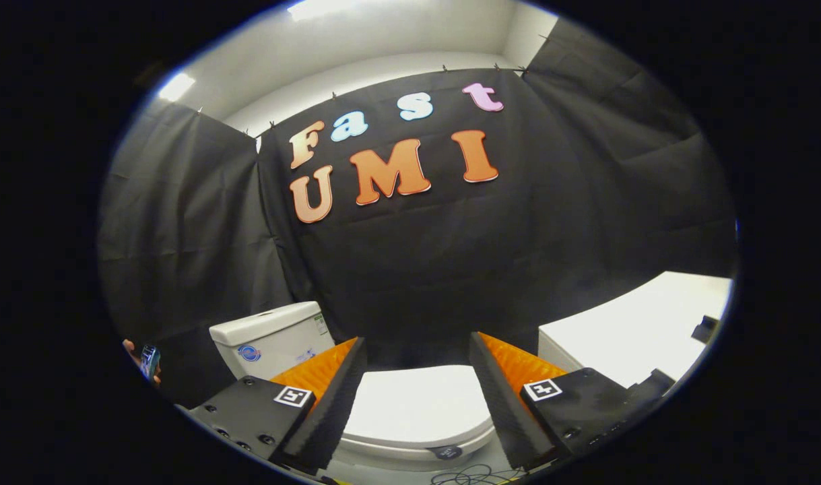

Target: Open the toilet lid.

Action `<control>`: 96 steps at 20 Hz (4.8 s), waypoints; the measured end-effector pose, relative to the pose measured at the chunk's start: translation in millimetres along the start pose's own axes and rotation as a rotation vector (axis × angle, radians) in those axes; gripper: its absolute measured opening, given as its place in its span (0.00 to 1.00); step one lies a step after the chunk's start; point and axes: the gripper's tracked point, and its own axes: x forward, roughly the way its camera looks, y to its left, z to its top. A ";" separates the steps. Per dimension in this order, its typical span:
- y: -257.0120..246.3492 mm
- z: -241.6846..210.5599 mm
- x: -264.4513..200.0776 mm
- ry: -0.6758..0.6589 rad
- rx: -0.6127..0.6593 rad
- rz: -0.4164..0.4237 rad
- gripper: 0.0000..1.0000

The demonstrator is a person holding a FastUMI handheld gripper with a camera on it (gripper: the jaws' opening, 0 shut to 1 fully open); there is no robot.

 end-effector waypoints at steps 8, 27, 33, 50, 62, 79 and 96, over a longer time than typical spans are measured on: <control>-29.6 -109.3 6.6 0.163 0.169 -0.044 0.98; -106.9 -266.4 -13.7 0.530 0.598 -0.241 0.99; -96.4 -277.2 -7.4 0.580 0.659 -0.221 0.99; -96.2 -331.6 21.6 0.638 0.803 -0.234 0.78; -100.9 -323.6 30.1 0.585 0.916 -0.160 0.16; -103.7 -323.4 36.4 0.576 0.951 -0.175 0.08; -96.6 -296.3 43.5 0.549 0.855 -0.219 0.08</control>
